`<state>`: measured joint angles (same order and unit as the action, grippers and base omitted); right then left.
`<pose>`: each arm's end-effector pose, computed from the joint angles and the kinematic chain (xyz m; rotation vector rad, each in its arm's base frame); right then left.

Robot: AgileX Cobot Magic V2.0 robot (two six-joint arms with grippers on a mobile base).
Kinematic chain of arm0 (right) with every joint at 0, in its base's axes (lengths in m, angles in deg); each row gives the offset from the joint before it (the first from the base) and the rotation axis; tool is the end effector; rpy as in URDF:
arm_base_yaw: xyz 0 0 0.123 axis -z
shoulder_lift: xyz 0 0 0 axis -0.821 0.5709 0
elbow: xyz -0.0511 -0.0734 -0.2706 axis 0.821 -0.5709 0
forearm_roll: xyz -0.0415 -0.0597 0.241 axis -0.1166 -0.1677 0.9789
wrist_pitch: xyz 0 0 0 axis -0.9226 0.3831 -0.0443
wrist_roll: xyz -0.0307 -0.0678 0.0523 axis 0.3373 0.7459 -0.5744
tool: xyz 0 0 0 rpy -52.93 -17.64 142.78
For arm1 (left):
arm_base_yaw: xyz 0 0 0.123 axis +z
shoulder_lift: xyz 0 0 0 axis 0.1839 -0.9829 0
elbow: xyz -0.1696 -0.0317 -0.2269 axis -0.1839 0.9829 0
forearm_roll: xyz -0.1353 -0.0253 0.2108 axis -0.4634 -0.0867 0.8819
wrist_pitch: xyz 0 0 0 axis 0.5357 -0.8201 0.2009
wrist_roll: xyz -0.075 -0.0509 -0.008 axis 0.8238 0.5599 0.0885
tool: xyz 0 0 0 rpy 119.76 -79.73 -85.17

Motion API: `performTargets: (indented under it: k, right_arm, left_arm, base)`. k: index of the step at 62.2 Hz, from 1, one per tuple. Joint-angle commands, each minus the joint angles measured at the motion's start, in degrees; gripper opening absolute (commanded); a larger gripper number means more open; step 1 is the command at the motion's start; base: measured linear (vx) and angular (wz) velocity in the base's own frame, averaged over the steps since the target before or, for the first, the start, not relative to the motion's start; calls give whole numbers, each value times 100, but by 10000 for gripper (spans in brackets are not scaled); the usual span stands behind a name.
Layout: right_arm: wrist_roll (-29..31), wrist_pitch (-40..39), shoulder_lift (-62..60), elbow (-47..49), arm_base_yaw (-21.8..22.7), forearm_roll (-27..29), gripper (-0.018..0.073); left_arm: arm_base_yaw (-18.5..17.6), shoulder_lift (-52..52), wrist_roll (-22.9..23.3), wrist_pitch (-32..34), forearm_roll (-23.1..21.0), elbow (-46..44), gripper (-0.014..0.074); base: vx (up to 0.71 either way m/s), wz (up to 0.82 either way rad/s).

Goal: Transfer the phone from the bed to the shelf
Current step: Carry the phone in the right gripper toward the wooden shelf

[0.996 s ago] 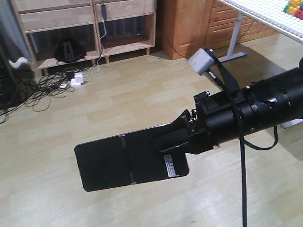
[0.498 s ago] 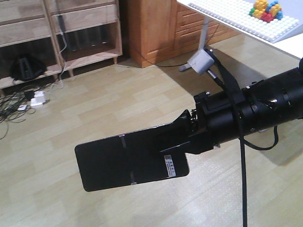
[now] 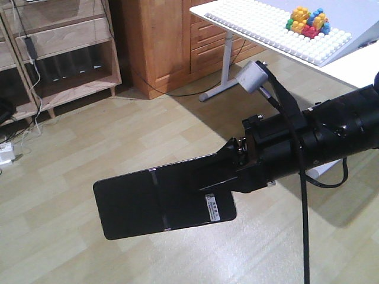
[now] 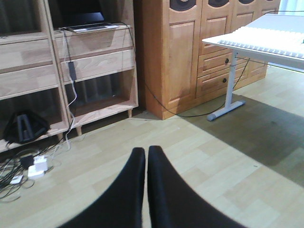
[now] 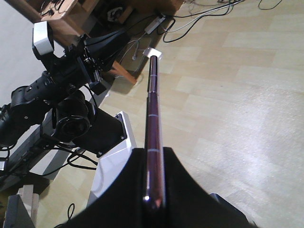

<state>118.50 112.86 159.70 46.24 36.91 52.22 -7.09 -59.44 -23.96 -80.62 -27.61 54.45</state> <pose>0.2264 0.1560 0.3366 -1.0308 2.1324 1.3042 0.0556 0.0028 0.1855 -0.0304 1.6929 0.0527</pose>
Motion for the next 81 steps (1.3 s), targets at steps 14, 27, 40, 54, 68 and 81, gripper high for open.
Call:
performTargets:
  k: [14,27,40,54,68,81]
  right_arm:
    - [25,435,-194,186,-4,495,-2]
    - [25,435,-194,186,-4,495,-2]
    - [31,435,-194,186,-4,495,-2]
    - [31,435,-194,186,-4,495,-2]
    - [25,435,-194,186,-4,495,-2]
    - [25,435,-194,186,-4,495,-2]
  left_arm:
    - [2,48,0,399,-53,41,1]
    - [2,48,0,399,-53,41,1]
    - [2,48,0,399,-53,41,1]
    - [2,48,0,399,-53,41,1]
    - [2,48,0,399,-53,41,1]
    - [2,48,0,399,-53,41,1]
  base:
    - [41,-4]
    - [43,-1]
    - [42,1]
    - [40,3]
    - [40,9]
    - [41,21]
